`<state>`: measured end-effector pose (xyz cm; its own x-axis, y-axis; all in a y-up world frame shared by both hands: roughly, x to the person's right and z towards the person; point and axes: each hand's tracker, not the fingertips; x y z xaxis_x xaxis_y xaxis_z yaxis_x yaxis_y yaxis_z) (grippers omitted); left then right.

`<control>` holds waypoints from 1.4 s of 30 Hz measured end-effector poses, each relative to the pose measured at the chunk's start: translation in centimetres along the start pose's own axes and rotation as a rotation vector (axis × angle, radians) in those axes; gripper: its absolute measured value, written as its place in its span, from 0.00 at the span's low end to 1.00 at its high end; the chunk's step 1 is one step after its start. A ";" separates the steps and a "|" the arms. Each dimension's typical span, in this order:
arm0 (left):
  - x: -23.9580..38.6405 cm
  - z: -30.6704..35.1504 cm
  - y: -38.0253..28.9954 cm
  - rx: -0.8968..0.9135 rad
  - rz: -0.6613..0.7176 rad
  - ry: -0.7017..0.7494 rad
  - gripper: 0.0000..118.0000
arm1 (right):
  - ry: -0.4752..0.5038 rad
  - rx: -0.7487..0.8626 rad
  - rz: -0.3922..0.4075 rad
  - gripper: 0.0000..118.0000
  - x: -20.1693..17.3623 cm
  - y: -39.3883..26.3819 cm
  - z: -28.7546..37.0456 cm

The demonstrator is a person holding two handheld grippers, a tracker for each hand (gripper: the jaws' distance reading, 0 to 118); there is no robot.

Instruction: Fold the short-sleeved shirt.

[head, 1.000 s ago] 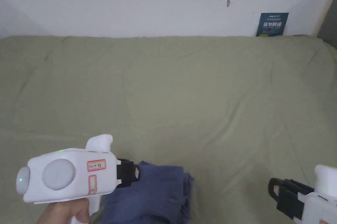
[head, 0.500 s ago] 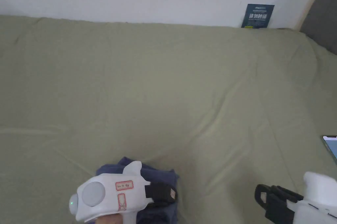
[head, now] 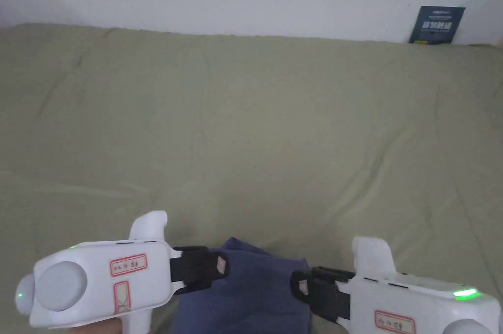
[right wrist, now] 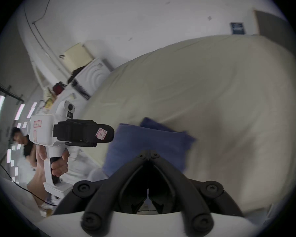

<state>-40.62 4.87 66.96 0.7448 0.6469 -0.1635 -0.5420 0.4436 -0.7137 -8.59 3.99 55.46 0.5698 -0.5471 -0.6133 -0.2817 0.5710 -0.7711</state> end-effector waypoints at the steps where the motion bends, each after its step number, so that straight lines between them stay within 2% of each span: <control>1: -1.2 1.2 -0.1 0.005 0.019 0.047 0.02 | 0.088 -0.049 -0.026 0.01 0.5 0.3 -1.7; 4: -4.7 2.5 -0.3 -0.016 0.054 0.121 0.02 | 0.301 -0.122 -0.136 0.01 3.1 -0.2 -5.3; 5: -5.6 2.6 -0.4 -0.030 0.077 0.146 0.02 | 0.342 -0.159 -0.180 0.01 4.4 -0.4 -6.1; 8: -8.0 2.2 -0.5 -0.069 0.100 0.136 0.02 | 0.282 -0.232 -0.275 0.01 9.0 -1.6 -7.9; 9: -8.5 1.9 -0.5 -0.099 0.101 0.112 0.03 | 0.320 -0.260 -0.339 0.01 10.7 -2.1 -8.4; 10: -9.0 1.5 -0.4 -0.121 0.109 0.082 0.04 | 0.430 -0.242 -0.444 0.01 11.7 -2.3 -8.4; 11: -9.3 1.1 -0.3 -0.146 0.112 0.016 0.06 | 0.450 -0.225 -0.483 0.01 11.7 -2.3 -8.2; 12: -9.6 0.5 0.0 -0.167 0.124 -0.071 0.14 | 0.412 -0.215 -0.437 0.01 11.3 -2.1 -8.1; 14: -9.9 -0.8 0.4 -0.216 0.131 -0.239 0.89 | 0.392 -0.227 -0.351 0.01 10.9 -1.9 -8.2; 15: -9.9 -2.1 0.4 -0.260 0.137 -0.302 1.00 | 0.395 -0.231 -0.361 0.01 10.9 -1.7 -8.3; 16: -9.8 -2.9 0.6 -0.220 0.199 -0.329 1.00 | 0.400 -0.231 -0.369 0.01 11.2 -1.6 -8.3; 17: -10.2 -4.4 1.3 -0.267 0.159 -0.314 1.00 | 0.407 -0.236 -0.373 0.01 11.1 -1.5 -8.3; 21: -9.6 -8.3 0.6 -0.341 0.142 -0.290 1.00 | 0.436 -0.246 -0.385 0.01 11.7 -1.5 -8.3; 23: -9.8 -9.4 0.5 -0.303 0.181 -0.413 1.00 | 0.449 -0.246 -0.393 0.01 12.0 -1.5 -8.4; 24: -10.1 -9.7 0.7 -0.290 0.210 -0.433 0.97 | 0.456 -0.248 -0.399 0.01 12.1 -1.5 -8.4; 25: -10.5 -10.0 0.7 -0.281 0.238 -0.450 0.81 | 0.459 -0.248 -0.402 0.01 12.2 -1.5 -8.5; 26: -10.9 -10.2 0.7 -0.268 0.246 -0.466 0.47 | 0.463 -0.246 -0.404 0.01 12.2 -1.6 -8.4; 27: -11.4 -10.1 0.6 -0.268 0.241 -0.426 0.28 | 0.468 -0.244 -0.405 0.01 12.3 -1.6 -8.4; 28: -11.5 -10.3 0.4 -0.255 0.237 -0.324 0.28 | 0.473 -0.242 -0.409 0.01 12.5 -1.6 -8.4; 29: -12.4 -10.5 -0.2 -0.256 0.267 -0.316 0.28 | 0.474 -0.239 -0.414 0.01 12.9 -1.6 -8.4; 30: -13.1 -10.3 -0.3 -0.269 0.323 -0.417 0.28 | 0.471 -0.234 -0.418 0.01 12.9 -1.6 -8.4; 31: -12.7 -10.0 -0.2 -0.241 0.341 -0.432 0.28 | 0.482 -0.226 -0.428 0.01 13.1 -1.5 -8.3; 33: -12.2 -9.7 0.2 -0.245 0.283 -0.389 0.28 | 0.466 -0.214 -0.428 0.01 12.7 -1.2 -8.0; 35: -12.3 -9.2 0.5 -0.246 0.284 -0.380 0.28 | 0.445 -0.205 -0.415 0.01 12.2 -0.9 -7.5; 38: -12.2 -7.4 1.5 -0.235 0.276 -0.375 0.28 | 0.414 -0.189 -0.339 0.01 10.8 0.0 -6.2; 42: -14.9 -1.6 4.2 -0.200 0.284 -0.280 0.28 | 0.339 -0.178 -0.246 0.01 9.1 1.4 -4.5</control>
<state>-53.33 -3.90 65.29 0.4282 0.8809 -0.2015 -0.6036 0.1128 -0.7893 -7.27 -3.02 48.03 0.3592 -0.8399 -0.4068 -0.3145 0.3014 -0.9001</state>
